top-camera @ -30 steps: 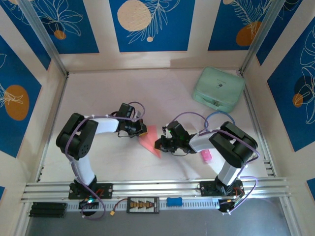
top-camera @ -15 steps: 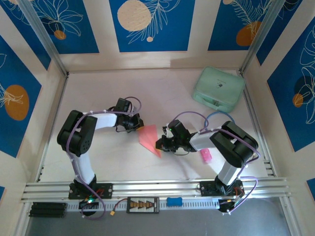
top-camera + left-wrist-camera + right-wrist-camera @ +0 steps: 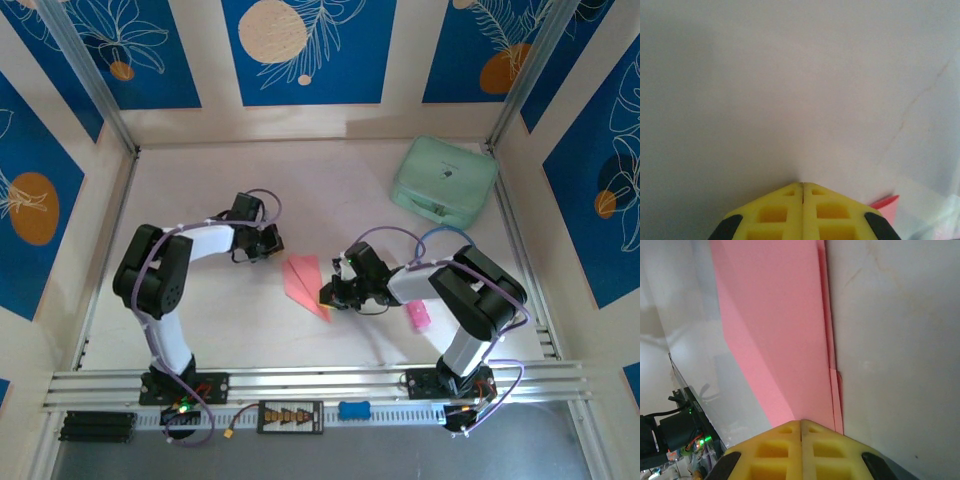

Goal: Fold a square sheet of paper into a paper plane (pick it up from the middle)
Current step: Fourth fold the wing at the center of the table.

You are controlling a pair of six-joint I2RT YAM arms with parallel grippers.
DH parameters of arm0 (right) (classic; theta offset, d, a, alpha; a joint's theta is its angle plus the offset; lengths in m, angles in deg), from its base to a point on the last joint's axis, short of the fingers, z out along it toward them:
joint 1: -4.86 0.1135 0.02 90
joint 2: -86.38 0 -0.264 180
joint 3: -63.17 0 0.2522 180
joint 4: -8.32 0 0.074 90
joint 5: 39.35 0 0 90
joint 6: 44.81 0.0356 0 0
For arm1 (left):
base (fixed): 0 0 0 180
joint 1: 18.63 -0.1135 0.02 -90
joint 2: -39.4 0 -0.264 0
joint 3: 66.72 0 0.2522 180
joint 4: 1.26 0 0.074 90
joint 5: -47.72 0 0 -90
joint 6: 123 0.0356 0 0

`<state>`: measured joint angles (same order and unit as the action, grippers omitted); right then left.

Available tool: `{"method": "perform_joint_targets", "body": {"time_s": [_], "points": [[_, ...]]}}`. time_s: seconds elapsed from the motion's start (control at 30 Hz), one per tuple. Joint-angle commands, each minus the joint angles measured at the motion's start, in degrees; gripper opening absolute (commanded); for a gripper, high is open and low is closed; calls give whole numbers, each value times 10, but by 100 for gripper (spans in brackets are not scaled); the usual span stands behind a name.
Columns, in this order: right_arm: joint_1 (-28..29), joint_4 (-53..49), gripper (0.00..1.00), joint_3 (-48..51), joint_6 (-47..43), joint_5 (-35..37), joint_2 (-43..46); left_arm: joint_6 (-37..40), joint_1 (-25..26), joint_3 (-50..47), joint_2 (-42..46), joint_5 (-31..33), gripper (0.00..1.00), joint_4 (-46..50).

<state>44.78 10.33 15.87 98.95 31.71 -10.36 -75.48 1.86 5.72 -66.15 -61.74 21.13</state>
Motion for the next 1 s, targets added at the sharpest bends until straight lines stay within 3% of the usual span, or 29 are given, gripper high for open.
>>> {"method": "perform_joint_targets", "body": {"time_s": [0.0, 0.17, 0.3, 0.4, 0.97], "points": [[-5, -124, 0, 20, -21, 10, -13, 19, -6, -3, 56, 34, 1, 24], [-7, -125, 0, 15, -25, 4, -13, 22, 36, -31, 95, -27, 2, -13], [-8, -124, 0, 13, -23, 5, -12, 21, 101, -35, 71, -83, 3, -49], [-9, -124, 0, 13, -22, 5, -12, 21, 128, -39, 39, -87, 2, -59], [-1, -146, 2, -50, -36, 0, 59, 24, 122, -118, -17, -56, 1, -99]]}}
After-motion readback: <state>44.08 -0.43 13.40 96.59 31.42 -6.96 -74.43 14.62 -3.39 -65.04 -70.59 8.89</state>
